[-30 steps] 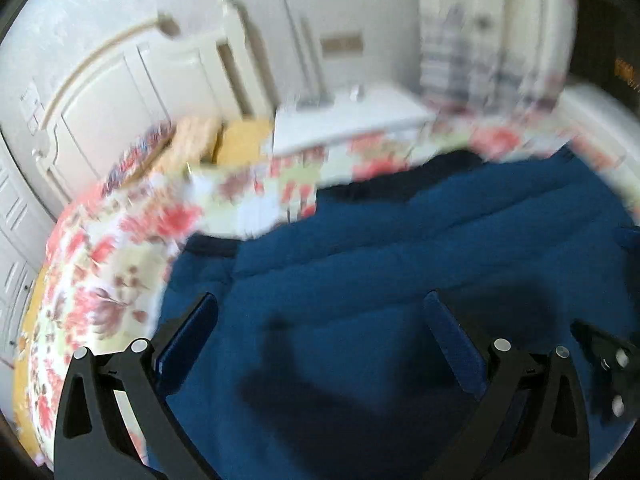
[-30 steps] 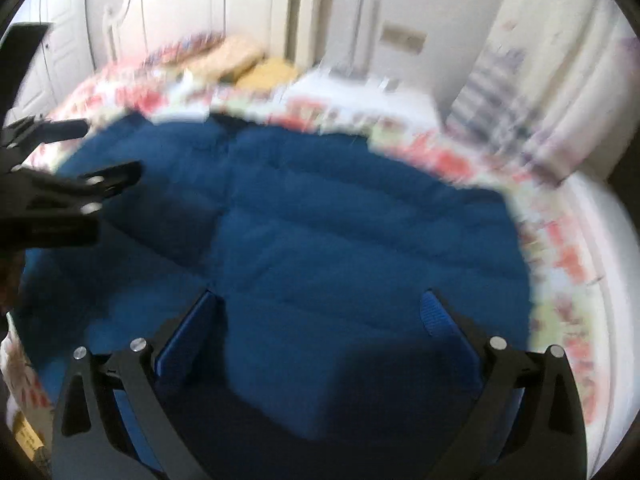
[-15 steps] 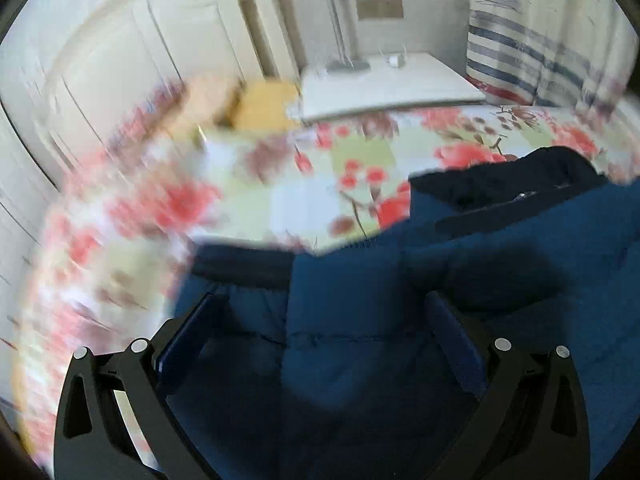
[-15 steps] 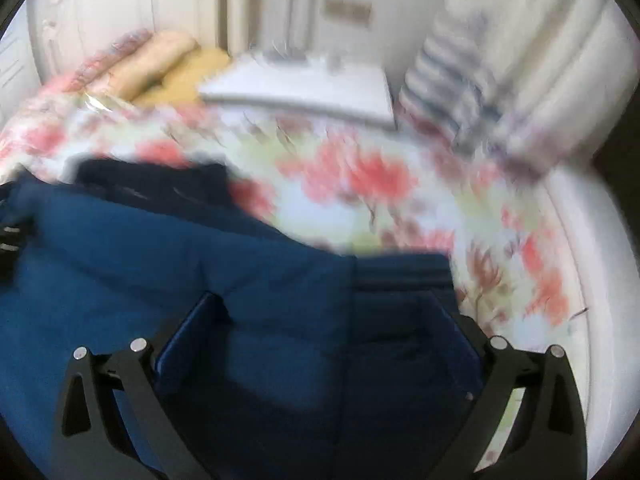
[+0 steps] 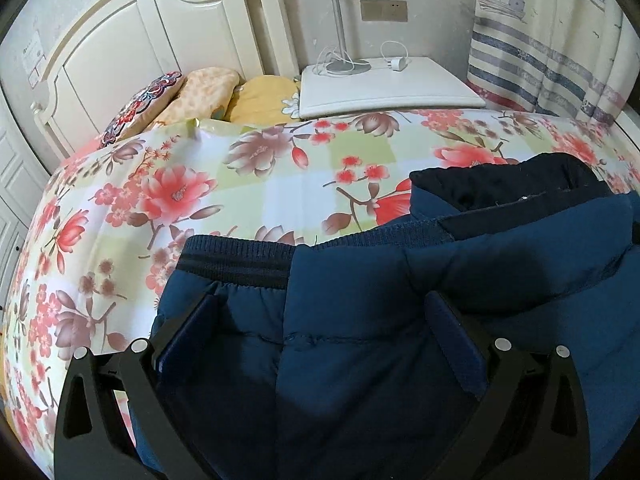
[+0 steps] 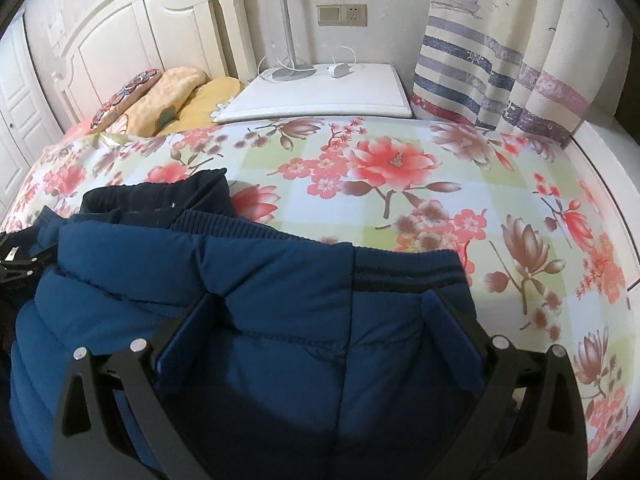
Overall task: Fold large clothes
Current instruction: 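Lift the jacket hem and fold it over toward the collar with both tools, then grasp the folded navy jacket with both tools and lift it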
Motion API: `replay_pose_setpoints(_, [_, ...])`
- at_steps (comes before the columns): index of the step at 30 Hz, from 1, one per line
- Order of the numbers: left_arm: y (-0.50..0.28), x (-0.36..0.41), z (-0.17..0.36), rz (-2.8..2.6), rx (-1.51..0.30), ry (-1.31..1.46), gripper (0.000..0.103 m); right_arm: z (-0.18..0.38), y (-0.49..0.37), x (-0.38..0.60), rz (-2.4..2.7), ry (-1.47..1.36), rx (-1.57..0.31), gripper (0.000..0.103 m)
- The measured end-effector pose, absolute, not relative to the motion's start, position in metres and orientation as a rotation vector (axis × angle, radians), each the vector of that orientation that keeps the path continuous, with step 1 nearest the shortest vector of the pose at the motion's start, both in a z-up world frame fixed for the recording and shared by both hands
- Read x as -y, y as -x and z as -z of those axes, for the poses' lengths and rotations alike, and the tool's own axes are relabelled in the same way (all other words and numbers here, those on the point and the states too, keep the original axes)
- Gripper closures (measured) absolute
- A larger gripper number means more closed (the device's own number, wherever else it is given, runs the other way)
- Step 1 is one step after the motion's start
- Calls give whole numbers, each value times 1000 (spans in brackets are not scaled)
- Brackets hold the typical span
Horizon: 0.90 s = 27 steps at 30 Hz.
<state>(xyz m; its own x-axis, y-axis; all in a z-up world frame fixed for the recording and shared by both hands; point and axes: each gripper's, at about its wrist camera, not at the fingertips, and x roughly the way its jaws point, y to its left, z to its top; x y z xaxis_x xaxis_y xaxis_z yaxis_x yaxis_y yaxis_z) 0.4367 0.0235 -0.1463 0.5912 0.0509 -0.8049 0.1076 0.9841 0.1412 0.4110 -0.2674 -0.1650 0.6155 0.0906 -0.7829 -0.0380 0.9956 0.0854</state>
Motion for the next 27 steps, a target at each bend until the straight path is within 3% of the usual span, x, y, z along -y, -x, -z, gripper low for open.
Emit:
replay_pose_setpoints(12, [-438, -27, 148, 38, -955, -155, 4, 158, -407, 252, 51, 25, -988, 3])
replay_pose_setpoints(16, [-437, -27, 148, 32, -955, -155, 4, 125, -341, 205, -1, 35, -879, 3])
replay_pose_setpoints(20, [-437, -27, 148, 26, -956, -148, 4, 131, -271, 174, -103, 31, -875, 3])
replay_pose_setpoints(27, [-432, -21, 147, -36, -938, -205, 4, 154, -120, 237, -302, -476, -790, 3])
